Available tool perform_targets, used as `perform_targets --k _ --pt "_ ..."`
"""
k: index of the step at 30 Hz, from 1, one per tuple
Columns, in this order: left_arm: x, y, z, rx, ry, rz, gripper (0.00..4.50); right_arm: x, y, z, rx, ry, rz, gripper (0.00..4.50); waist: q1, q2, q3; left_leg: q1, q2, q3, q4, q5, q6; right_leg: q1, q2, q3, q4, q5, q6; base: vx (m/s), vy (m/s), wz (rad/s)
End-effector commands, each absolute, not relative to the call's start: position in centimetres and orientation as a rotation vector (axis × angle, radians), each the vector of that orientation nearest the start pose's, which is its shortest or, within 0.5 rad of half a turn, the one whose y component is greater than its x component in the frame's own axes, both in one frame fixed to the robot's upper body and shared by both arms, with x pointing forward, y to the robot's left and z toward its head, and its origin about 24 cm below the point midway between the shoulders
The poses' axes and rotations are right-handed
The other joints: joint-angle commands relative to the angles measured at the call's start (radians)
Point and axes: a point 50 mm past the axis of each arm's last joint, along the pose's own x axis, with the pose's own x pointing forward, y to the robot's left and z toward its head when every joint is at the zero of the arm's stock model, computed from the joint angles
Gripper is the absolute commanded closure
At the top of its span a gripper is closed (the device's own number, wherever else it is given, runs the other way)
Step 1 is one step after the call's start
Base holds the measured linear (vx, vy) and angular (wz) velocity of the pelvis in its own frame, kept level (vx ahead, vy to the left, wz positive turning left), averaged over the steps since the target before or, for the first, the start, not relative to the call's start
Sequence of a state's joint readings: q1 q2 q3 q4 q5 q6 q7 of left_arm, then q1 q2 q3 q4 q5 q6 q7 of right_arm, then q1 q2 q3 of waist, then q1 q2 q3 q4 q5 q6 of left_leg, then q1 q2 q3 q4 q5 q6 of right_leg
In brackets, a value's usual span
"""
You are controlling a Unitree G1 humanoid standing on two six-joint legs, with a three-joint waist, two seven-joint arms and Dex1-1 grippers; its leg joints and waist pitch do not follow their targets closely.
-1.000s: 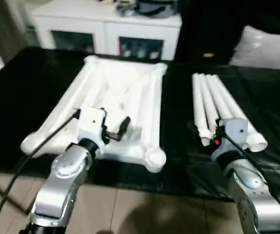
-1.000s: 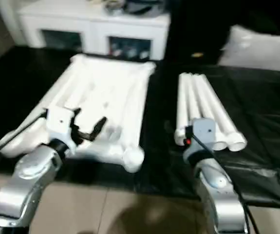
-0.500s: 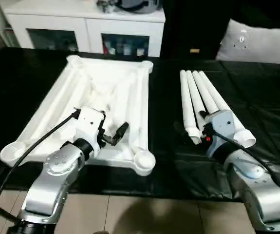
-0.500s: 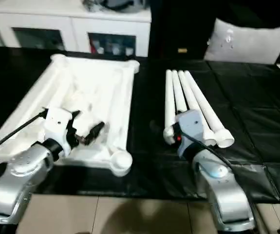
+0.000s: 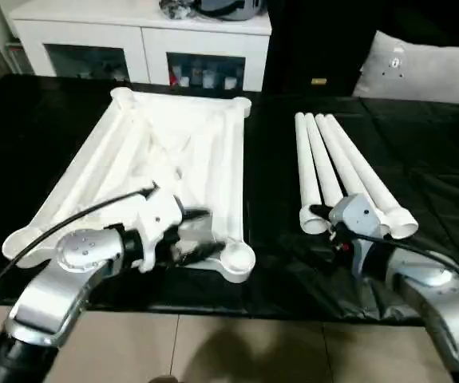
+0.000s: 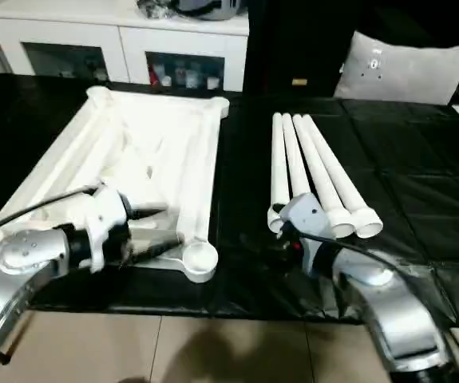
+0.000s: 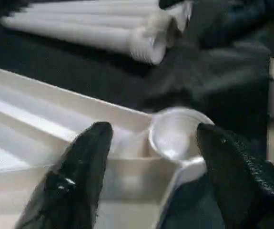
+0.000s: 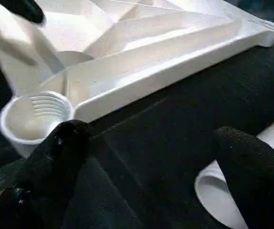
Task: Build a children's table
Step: Move to table, then move table base
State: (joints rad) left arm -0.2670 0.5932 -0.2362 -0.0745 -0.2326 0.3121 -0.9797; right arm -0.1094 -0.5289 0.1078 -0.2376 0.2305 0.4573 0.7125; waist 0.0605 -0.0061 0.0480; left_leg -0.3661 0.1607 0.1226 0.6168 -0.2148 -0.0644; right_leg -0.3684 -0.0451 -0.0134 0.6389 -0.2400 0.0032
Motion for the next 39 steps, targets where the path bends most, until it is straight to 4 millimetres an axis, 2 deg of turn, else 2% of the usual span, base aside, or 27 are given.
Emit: perform_targets --k 1,2,3,6,8,9,12,13,14,15,20,21,22,24,28,30,31,33,36,37,39 --pt "26.7 16.1 8.1 0.410 0.348 -1.266 1.58 24.7 -16.6 9.1 -0.245 0.254 0.910 0.00 0.002 0.011 -0.049 0.009 0.048 -0.003 -0.086 -0.134 0.018 0.036 -0.075 0.039 -0.072 0.022 -0.207 0.000 0.000 0.00" --pt "26.7 16.1 8.1 0.410 0.348 -1.266 1.58 24.7 -16.6 9.1 -0.245 0.254 0.910 0.00 0.003 0.009 -0.049 0.008 0.050 -0.003 -0.087 -0.131 0.018 0.038 -0.079 0.040 -0.071 0.020 -0.211 0.000 0.000 0.00" --pt "26.7 16.2 8.0 0.420 0.375 -1.293 1.95 24.4 -16.5 9.2 -0.231 0.256 0.933 0.00 0.003 0.010 -0.049 0.008 0.052 -0.003 -0.087 -0.122 0.017 0.038 -0.080 0.039 -0.069 0.028 -0.218 0.000 0.000 0.00" --pt "27.1 16.5 7.7 0.459 0.415 -1.323 1.96 23.8 -16.2 9.3 -0.205 0.263 0.995 0.00 0.007 0.013 -0.049 0.011 0.055 -0.001 -0.085 -0.117 0.026 0.038 -0.081 0.040 -0.069 0.035 -0.227 0.000 0.000 0.00" --pt "27.8 16.8 7.5 0.511 0.437 -1.338 2.13 23.1 -15.9 9.4 -0.185 0.287 1.072 0.00 0.006 0.011 -0.048 0.010 0.055 0.000 -0.088 -0.124 0.027 0.038 -0.082 0.039 -0.073 0.025 -0.230 0.000 0.000 0.00" --pt "28.1 16.9 7.5 0.522 0.445 -1.344 2.40 22.9 -15.8 9.4 -0.175 0.298 1.103 0.00 0.006 0.021 -0.048 0.012 0.054 0.000 -0.087 -0.139 0.025 0.038 -0.079 0.039 -0.075 0.014 -0.230 0.000 0.000 0.00" --pt "28.7 17.1 7.4 0.546 0.455 -1.351 2.40 22.6 -15.8 9.5 -0.163 0.315 1.138 0.00 0.008 0.015 -0.047 0.009 0.055 0.000 -0.088 -0.140 0.021 0.039 -0.083 0.039 -0.074 0.012 -0.237 0.000 0.000 0.00" --pt "28.9 17.1 7.3 0.553 0.455 -1.353 2.51 22.6 -15.8 9.5 -0.162 0.318 1.144 0.00 0.010 0.018 -0.051 0.013 0.057 0.000 -0.086 -0.139 0.018 0.038 -0.086 0.040 -0.072 0.013 -0.243 0.000 0.000 0.00" --pt "29.0 17.1 7.3 0.562 0.458 -1.365 2.51 22.6 -15.8 9.5 -0.161 0.326 1.151 0.00 0.009 0.018 -0.050 0.010 0.058 0.000 -0.087 -0.137 0.017 0.039 -0.087 0.040 -0.071 0.017 -0.246 0.000 0.000 0.00" --pt "29.1 17.1 7.2 0.568 0.467 -1.372 2.77 22.5 -15.8 9.5 -0.163 0.333 1.159 0.00 0.009 0.017 -0.049 0.010 0.057 0.001 -0.088 -0.134 0.016 0.040 -0.086 0.039 -0.072 0.017 -0.247 0.000 0.000 0.00" --pt "29.6 17.1 6.7 0.597 0.506 -1.404 2.90 22.3 -15.9 9.6 -0.161 0.345 1.173 0.00 0.012 0.019 -0.053 0.011 0.060 0.006 -0.084 -0.111 0.017 0.040 -0.089 0.039 -0.067 0.058 -0.258 0.000 0.000 0.00" --pt "29.7 17.2 6.6 0.600 0.515 -1.409 3.06 22.3 -15.9 9.6 -0.161 0.346 1.174 0.00 0.013 0.021 -0.053 0.012 0.061 0.007 -0.084 -0.112 0.017 0.039 -0.088 0.039 -0.067 0.060 -0.259 0.000 0.000 0.00" --pt "29.7 17.2 6.5 0.595 0.526 -1.417 3.23 22.3 -15.9 9.6 -0.161 0.347 1.174 0.00 0.014 0.019 -0.053 0.012 0.062 0.008 -0.085 -0.116 0.015 0.039 -0.090 0.039 -0.067 0.060 -0.260 0.000 0.000 0.00" --pt "29.9 17.2 6.4 0.578 0.520 -1.428 3.27 22.2 -15.9 9.6 -0.159 0.351 1.174 0.00 0.014 0.019 -0.052 0.012 0.063 0.011 -0.085 -0.128 0.011 0.038 -0.090 0.039 -0.069 0.043 -0.262 0.000 0.000 0.00" --pt "30.0 16.9 6.6 0.519 0.491 -1.433 3.71 22.2 -15.9 9.5 -0.158 0.354 1.170 0.00 0.020 0.020 -0.052 0.015 0.066 0.013 -0.086 -0.133 0.008 0.036 -0.092 0.040 -0.068 0.040 -0.268 0.000 0.000 0.00" --pt "30.1 16.8 6.7 0.494 0.475 -1.430 3.71 22.2 -16.0 9.5 -0.158 0.354 1.167 0.00 0.024 0.018 -0.052 0.015 0.066 0.013 -0.086 -0.133 0.007 0.036 -0.091 0.039 -0.068 0.043 -0.270 0.000 0.000 0.00" --pt "30.1 16.6 6.8 0.472 0.460 -1.427 3.93 22.2 -16.0 9.5 -0.157 0.354 1.165 0.00 0.029 0.018 -0.053 0.014 0.066 0.014 -0.085 -0.124 0.009 0.036 -0.092 0.039 -0.067 0.052 -0.270 0.000 0.000 0.00" --pt "30.4 16.2 6.8 0.458 0.438 -1.391 4.06 22.3 -16.0 9.4 -0.169 0.353 1.159 0.00 0.030 0.016 -0.053 0.014 0.067 0.015 -0.084 -0.121 0.010 0.037 -0.092 0.039 -0.065 0.059 -0.272 0.000 0.000 0.00" --pt "30.8 15.8 6.5 0.448 0.432 -1.339 4.21 22.5 -16.0 9.3 -0.177 0.356 1.149 0.00 0.034 0.009 -0.051 0.016 0.067 0.017 -0.085 -0.132 0.014 0.035 -0.094 0.039 -0.070 0.033 -0.267 0.000 0.000 0.00" --pt "31.2 15.5 6.3 0.441 0.413 -1.296 4.38 22.7 -16.0 9.2 -0.173 0.359 1.127 0.00 0.033 0.010 -0.050 0.012 0.067 0.016 -0.086 -0.133 0.012 0.037 -0.094 0.039 -0.070 0.015 -0.261 0.000 0.000 0.00" --pt "31.5 15.1 6.2 0.441 0.393 -1.261 4.41 23.1 -16.1 9.1 -0.173 0.363 1.090 0.00 0.030 0.003 -0.049 0.013 0.066 0.018 -0.086 -0.137 0.014 0.036 -0.093 0.039 -0.075 -0.005 -0.255 0.000 0.000 0.00"
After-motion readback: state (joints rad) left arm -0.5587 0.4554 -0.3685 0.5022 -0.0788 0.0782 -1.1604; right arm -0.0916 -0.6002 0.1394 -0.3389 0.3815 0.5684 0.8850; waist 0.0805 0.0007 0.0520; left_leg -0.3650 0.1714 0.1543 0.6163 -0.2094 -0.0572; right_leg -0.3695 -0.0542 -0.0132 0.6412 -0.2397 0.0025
